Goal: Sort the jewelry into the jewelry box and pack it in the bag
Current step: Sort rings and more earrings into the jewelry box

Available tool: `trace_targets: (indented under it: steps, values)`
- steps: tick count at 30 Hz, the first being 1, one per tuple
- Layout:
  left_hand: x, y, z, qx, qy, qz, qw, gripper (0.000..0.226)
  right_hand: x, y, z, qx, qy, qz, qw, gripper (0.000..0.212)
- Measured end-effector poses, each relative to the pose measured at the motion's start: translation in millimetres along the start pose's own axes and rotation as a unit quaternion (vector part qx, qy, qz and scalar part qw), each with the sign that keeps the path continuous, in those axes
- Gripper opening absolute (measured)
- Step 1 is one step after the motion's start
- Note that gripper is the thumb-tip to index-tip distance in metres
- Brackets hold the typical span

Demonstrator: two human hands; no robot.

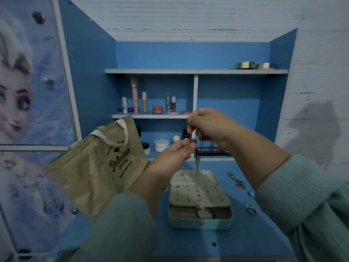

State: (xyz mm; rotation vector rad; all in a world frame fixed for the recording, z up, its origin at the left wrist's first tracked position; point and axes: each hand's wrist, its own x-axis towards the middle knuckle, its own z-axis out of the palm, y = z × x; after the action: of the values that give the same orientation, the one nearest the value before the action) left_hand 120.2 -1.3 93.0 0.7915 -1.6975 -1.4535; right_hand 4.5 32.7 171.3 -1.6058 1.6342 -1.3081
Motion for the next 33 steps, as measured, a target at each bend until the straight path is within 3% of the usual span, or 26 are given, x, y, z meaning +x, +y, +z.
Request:
trace_targets:
  steps: [4,7,10,15,23,33]
  values:
    - [11,11,-1,-0.006,0.026,0.034,0.999,0.02,3,7,-8,-0.05,0.025,-0.002,0.998,0.015]
    - [15,17,-7,-0.106,0.03,0.038,0.993,0.024,3,15,-17,-0.087,0.034,-0.007,0.996,0.017]
    - [16,23,-13,-0.163,0.029,0.04,0.985,0.025,-1,23,-27,-0.132,0.007,-0.008,0.991,0.015]
    - [18,31,-10,-0.166,0.01,0.021,0.986,0.026,-6,32,-32,-0.153,-0.026,0.006,0.988,0.013]
    - [22,46,-2,-0.221,-0.011,0.009,0.975,0.025,-6,51,-27,0.087,-0.004,0.05,0.995,0.012]
    - [27,69,2,-0.106,-0.061,0.017,0.992,0.027,-17,75,4,0.265,-0.099,0.102,0.954,0.014]
